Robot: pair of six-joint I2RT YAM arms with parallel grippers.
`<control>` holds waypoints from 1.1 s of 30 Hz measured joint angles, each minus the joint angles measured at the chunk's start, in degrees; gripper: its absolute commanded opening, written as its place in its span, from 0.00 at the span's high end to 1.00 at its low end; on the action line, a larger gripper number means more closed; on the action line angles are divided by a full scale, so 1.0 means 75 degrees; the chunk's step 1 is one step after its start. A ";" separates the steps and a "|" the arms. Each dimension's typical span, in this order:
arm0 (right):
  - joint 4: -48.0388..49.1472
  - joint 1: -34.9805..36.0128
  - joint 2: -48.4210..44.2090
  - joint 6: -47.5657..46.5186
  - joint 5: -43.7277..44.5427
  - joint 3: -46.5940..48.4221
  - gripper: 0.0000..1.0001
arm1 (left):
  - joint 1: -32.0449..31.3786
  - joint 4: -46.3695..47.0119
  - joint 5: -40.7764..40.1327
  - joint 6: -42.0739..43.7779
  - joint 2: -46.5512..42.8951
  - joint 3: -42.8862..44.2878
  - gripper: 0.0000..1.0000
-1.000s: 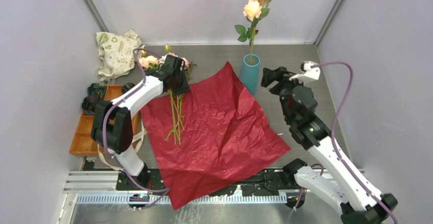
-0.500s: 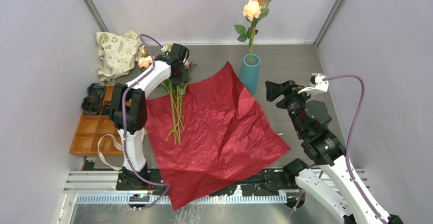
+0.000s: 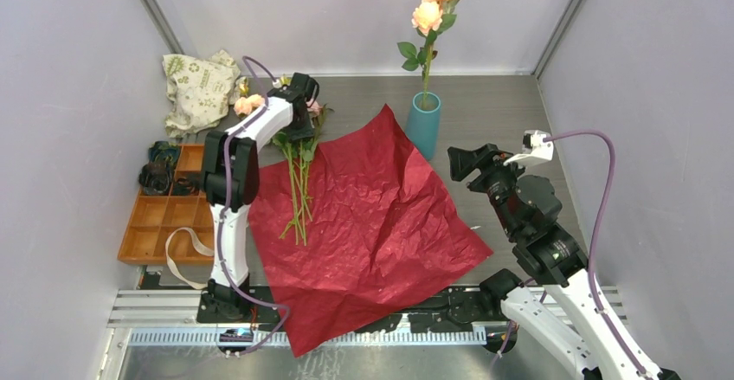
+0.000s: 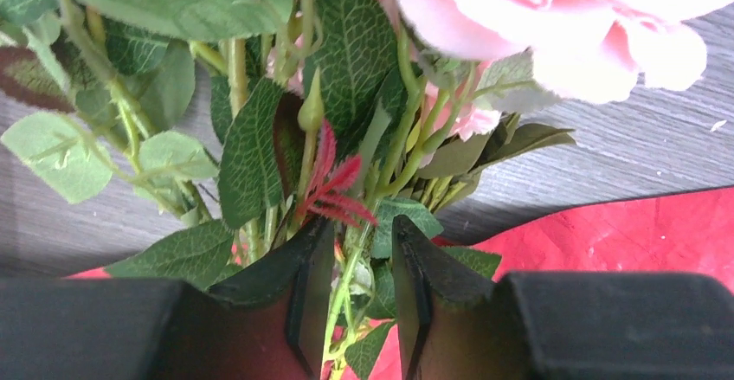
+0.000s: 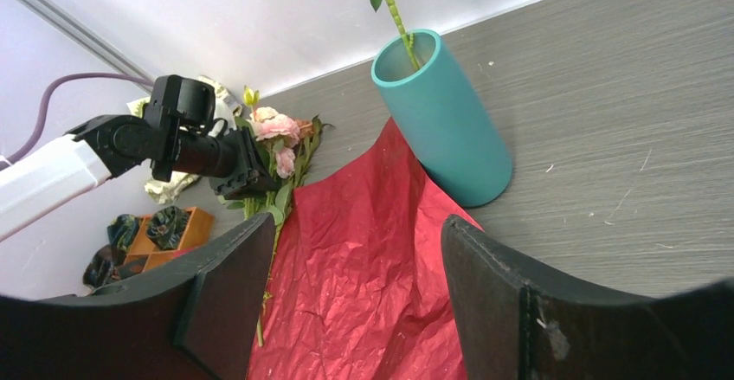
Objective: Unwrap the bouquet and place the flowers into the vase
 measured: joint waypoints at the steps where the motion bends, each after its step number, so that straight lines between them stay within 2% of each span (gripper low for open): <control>1: -0.0012 0.0000 -0.0017 0.0000 -0.0003 -0.0009 0.25 | 0.0006 -0.0020 0.0000 0.0047 0.0070 0.0058 0.70; 8: -0.0055 0.0000 -0.0099 0.0003 0.0000 -0.0152 0.25 | 0.0015 -0.0006 0.0050 0.0245 0.0245 0.0204 0.96; 10: -0.0058 0.0000 -0.0102 0.0017 0.0000 -0.0204 0.25 | 0.0015 -0.0009 0.0105 0.0300 0.0245 0.0207 0.99; 21: -0.0213 0.0000 -0.0385 0.0172 -0.0003 -0.0251 0.25 | 0.0015 0.0055 0.0886 0.0323 -0.0020 0.0169 1.00; 28: -0.0560 0.0000 -0.0682 0.0227 0.0003 -0.0251 0.25 | -0.0003 0.0256 0.1649 0.0251 -0.1381 -0.0023 1.00; 33: -0.0833 0.0000 -0.0915 0.0268 0.0017 -0.0242 0.25 | -0.0134 0.0892 0.2366 0.0236 -0.2451 -0.0443 1.00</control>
